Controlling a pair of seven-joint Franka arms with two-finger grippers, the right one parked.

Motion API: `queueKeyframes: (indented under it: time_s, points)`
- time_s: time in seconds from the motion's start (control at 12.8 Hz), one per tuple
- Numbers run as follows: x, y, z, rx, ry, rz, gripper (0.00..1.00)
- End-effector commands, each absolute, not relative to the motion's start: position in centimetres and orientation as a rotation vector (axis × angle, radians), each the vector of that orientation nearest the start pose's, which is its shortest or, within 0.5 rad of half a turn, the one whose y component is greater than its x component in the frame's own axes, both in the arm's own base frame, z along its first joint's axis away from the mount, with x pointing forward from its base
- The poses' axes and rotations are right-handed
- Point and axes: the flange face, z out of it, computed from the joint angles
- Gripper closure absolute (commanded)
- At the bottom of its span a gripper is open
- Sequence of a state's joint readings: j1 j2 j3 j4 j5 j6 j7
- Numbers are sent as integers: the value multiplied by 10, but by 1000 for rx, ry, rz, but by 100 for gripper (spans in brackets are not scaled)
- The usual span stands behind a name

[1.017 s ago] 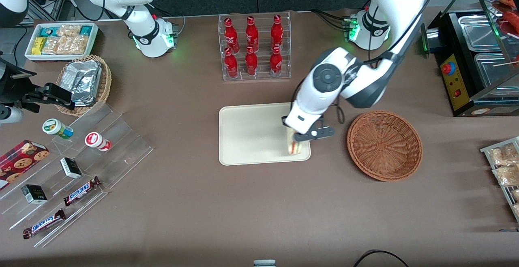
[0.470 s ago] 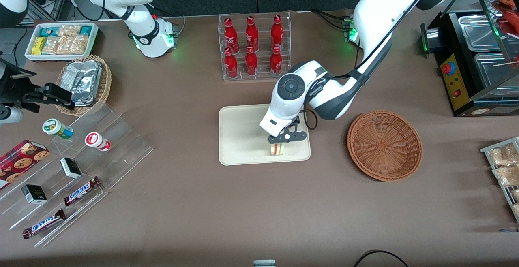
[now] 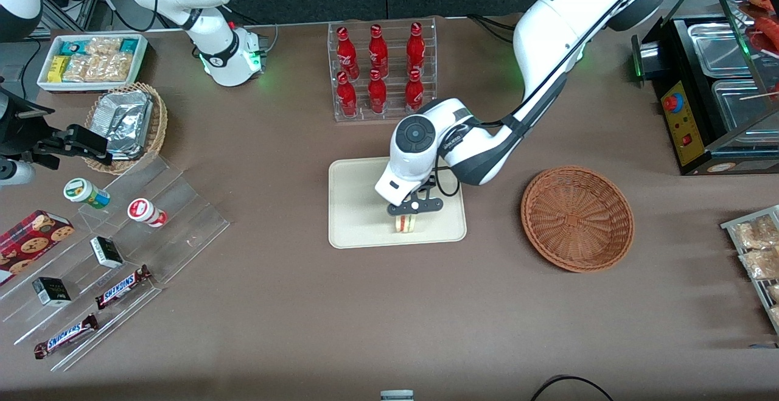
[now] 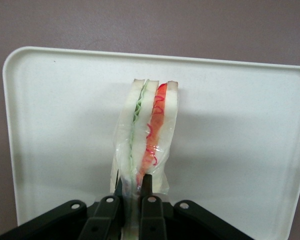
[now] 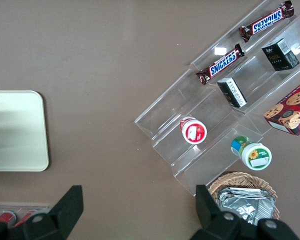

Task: Place sandwich from basket to tray
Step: 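Lower the sandwich onto the cream tray and open the left gripper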

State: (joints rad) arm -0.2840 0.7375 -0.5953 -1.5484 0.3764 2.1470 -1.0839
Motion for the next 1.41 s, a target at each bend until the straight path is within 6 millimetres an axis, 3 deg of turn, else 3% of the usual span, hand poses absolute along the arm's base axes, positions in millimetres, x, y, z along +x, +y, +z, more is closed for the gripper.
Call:
queueKeyframes:
  time_s: [0.0, 0.23, 0.31, 0.39, 0.47, 0.55, 0.63, 0.94, 1.25, 1.33]
  points:
    - [505, -498, 268, -3165, -189, 58, 100]
    - [506, -495, 250, -3129, -210, 41, 100]
    - [507, -493, 247, -3125, -210, 44, 95]
    - [507, -492, 246, -3123, -205, 47, 78]
    - [507, -492, 245, -3123, -189, 48, 54]
    - [507, -492, 245, -3126, -172, 48, 19]
    - [508, -492, 245, -3125, -169, 48, 0]
    - [516, -492, 265, -3140, -187, 10, 0]
    - [527, -485, 309, -3152, -244, -66, 0]
    - [538, -471, 318, -3146, -281, -77, 0]
